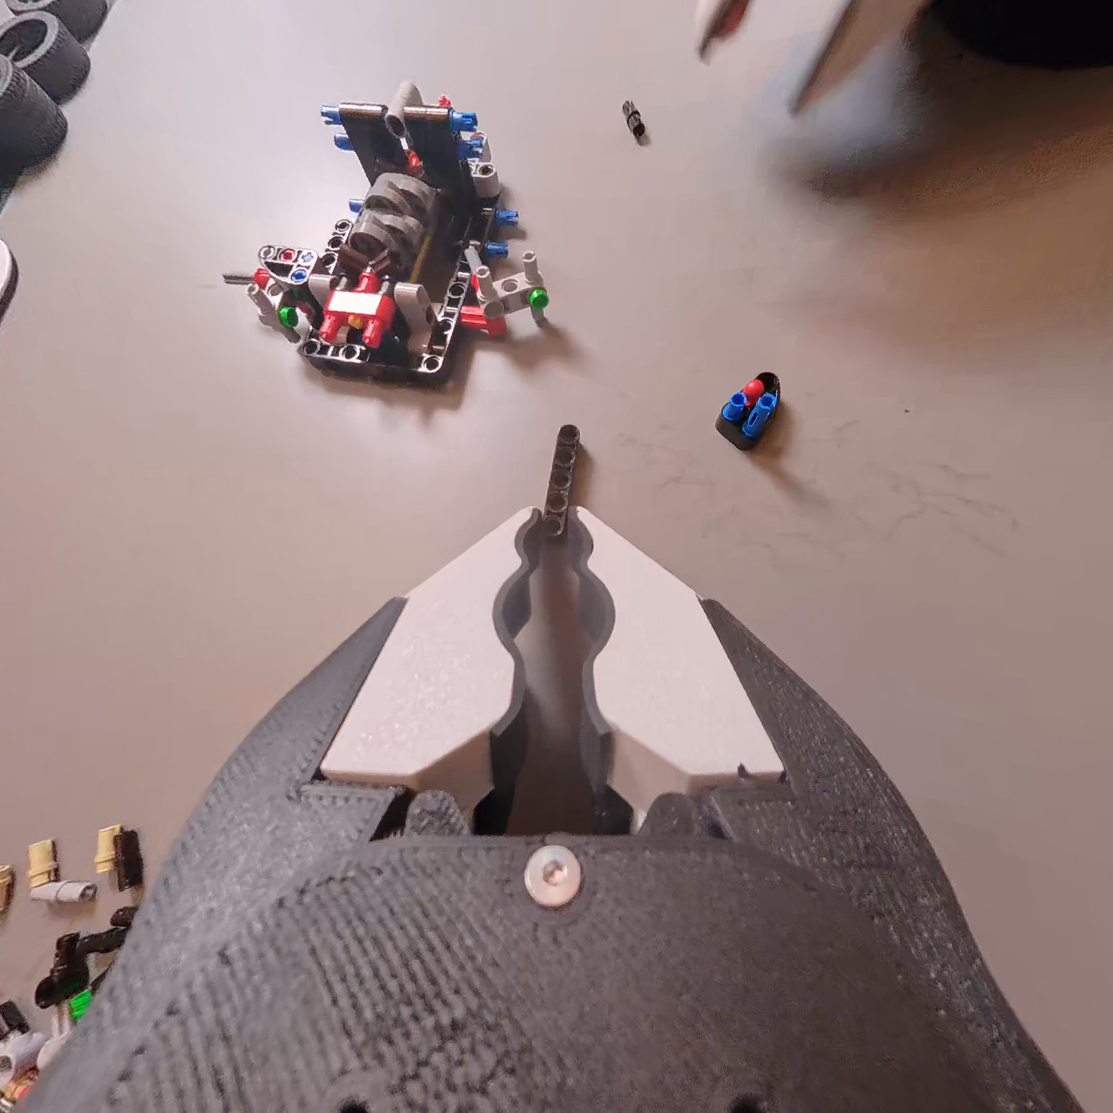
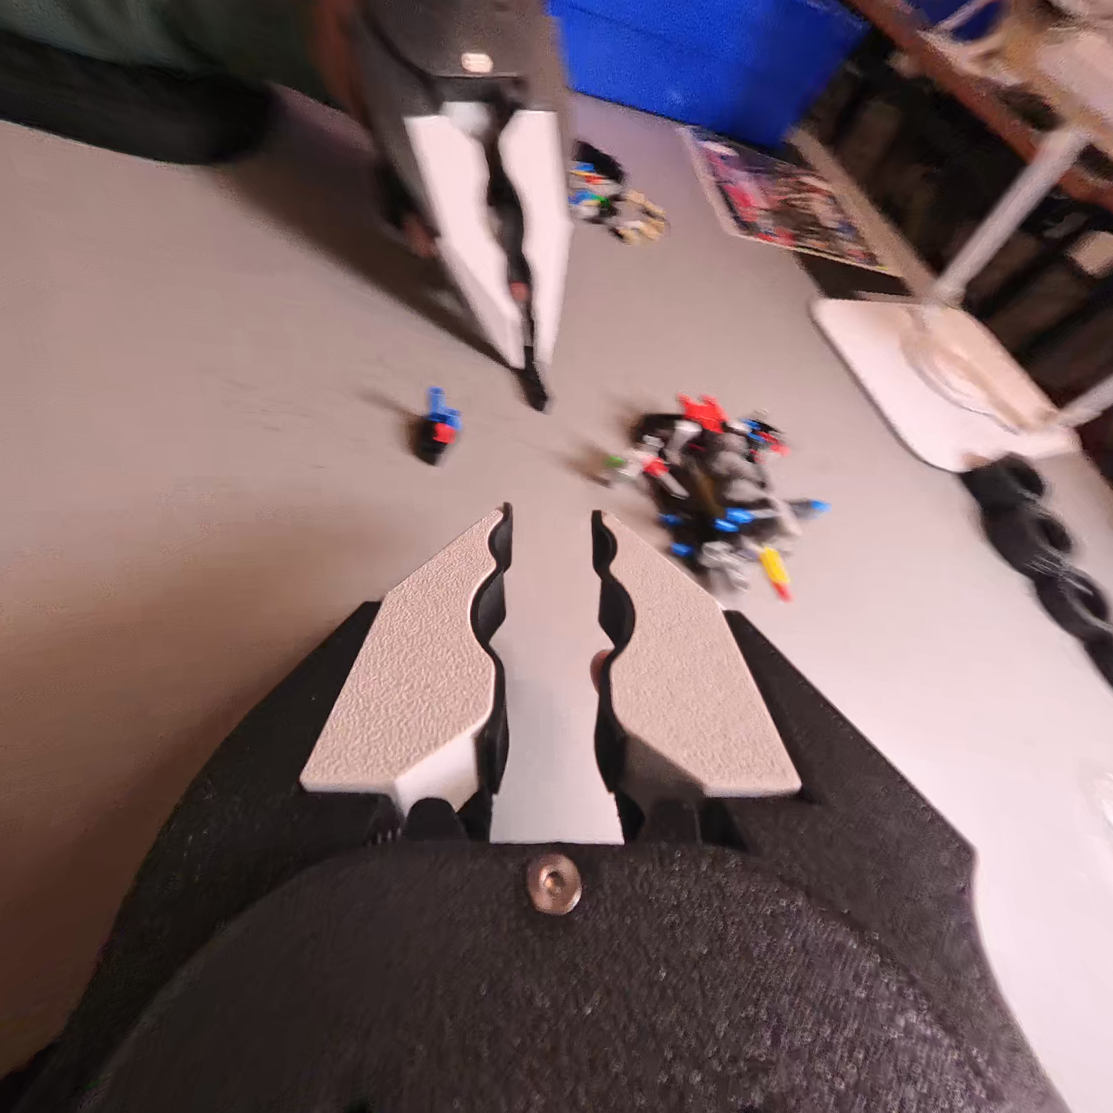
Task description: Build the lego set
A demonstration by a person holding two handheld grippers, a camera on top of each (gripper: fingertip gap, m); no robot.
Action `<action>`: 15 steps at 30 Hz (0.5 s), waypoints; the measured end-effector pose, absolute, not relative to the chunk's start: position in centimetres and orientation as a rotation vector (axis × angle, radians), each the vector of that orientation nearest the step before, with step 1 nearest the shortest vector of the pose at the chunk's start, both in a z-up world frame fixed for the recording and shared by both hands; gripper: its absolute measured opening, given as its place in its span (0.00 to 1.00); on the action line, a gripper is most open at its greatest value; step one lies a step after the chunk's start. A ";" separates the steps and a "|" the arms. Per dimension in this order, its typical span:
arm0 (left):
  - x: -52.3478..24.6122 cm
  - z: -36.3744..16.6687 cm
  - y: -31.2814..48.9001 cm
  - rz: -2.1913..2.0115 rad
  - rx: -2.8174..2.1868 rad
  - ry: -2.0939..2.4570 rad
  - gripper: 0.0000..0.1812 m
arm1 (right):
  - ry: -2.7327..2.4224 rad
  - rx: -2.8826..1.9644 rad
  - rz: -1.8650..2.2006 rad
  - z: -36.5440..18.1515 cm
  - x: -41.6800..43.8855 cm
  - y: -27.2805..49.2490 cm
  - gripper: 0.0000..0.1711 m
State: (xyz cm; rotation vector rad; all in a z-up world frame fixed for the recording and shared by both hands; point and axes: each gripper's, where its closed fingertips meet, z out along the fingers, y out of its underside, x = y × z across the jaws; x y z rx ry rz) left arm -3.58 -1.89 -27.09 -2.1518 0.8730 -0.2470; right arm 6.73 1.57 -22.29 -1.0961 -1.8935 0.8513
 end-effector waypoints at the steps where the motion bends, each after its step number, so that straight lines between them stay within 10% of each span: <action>1: -3.4 -27.1 -1.9 -0.250 -2.158 0.867 0.03 | -1.947 -1.077 0.859 -23.0 6.4 0.2 0.14; 15: -2.5 -26.6 -2.5 -0.235 -2.174 0.832 0.03 | -2.168 -1.101 0.663 -26.2 3.5 -6.0 0.09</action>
